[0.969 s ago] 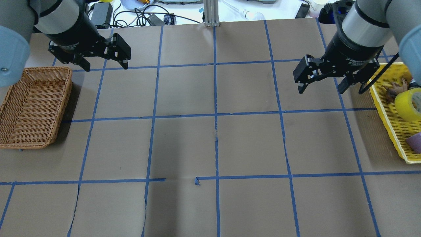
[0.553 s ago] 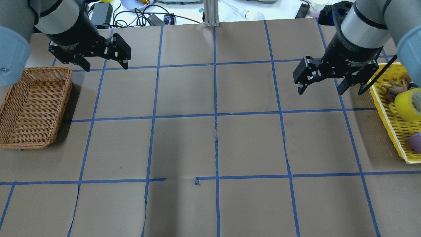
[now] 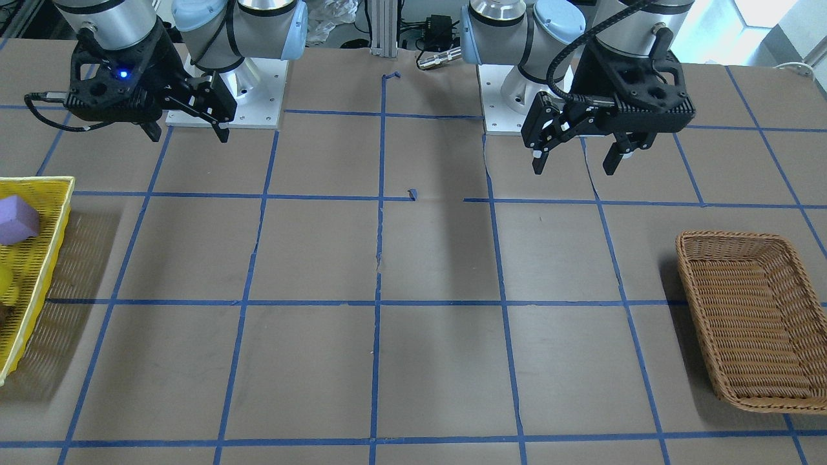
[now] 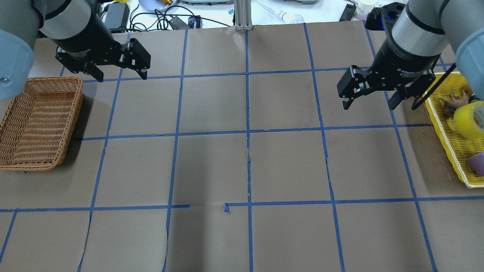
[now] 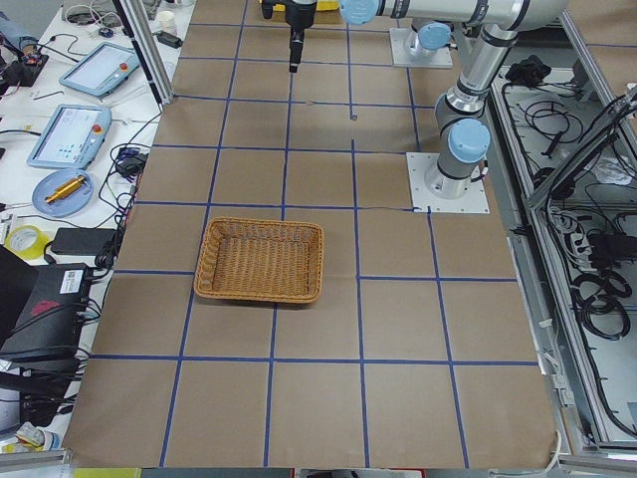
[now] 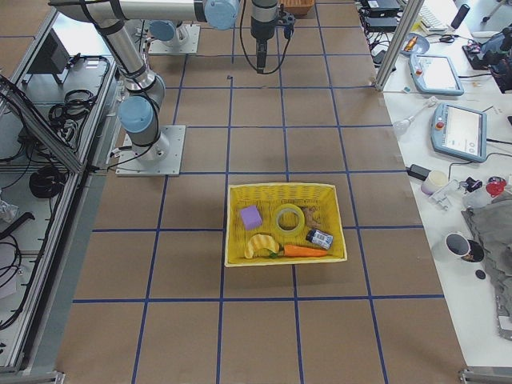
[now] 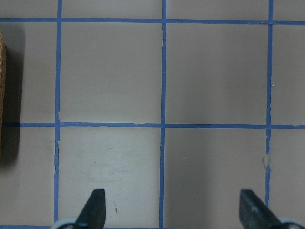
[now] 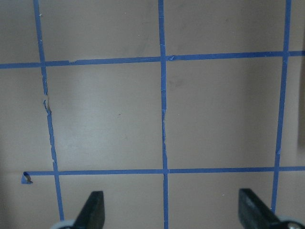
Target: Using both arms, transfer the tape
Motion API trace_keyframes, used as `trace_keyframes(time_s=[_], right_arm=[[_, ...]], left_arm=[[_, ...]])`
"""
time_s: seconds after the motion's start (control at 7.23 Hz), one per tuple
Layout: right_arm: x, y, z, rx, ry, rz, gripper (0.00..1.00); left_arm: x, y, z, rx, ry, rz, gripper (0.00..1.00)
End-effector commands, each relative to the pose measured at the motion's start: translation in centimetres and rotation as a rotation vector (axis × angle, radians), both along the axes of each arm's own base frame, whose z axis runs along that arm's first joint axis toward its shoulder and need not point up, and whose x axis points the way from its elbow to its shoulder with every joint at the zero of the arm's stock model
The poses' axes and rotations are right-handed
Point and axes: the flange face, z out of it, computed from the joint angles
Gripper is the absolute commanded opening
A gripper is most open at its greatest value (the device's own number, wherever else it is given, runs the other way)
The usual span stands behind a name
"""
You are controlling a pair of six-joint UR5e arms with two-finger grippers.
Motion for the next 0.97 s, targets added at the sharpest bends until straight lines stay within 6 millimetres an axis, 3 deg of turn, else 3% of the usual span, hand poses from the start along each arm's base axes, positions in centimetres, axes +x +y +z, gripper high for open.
trace_keyframes(time_s=[0.0,0.83], right_arm=[[0.0,-0.1,-0.1,-0.003,0.002,-0.002,1.0],[-1.5,-0.8,-0.2,-0.016,0.087,-0.025,1.0]], left_arm=[[0.0,0.0,0.0,0.0,0.0,0.0,1.0],[-0.1,-0.3,-0.3,0.004,0.005,-0.002,1.0]])
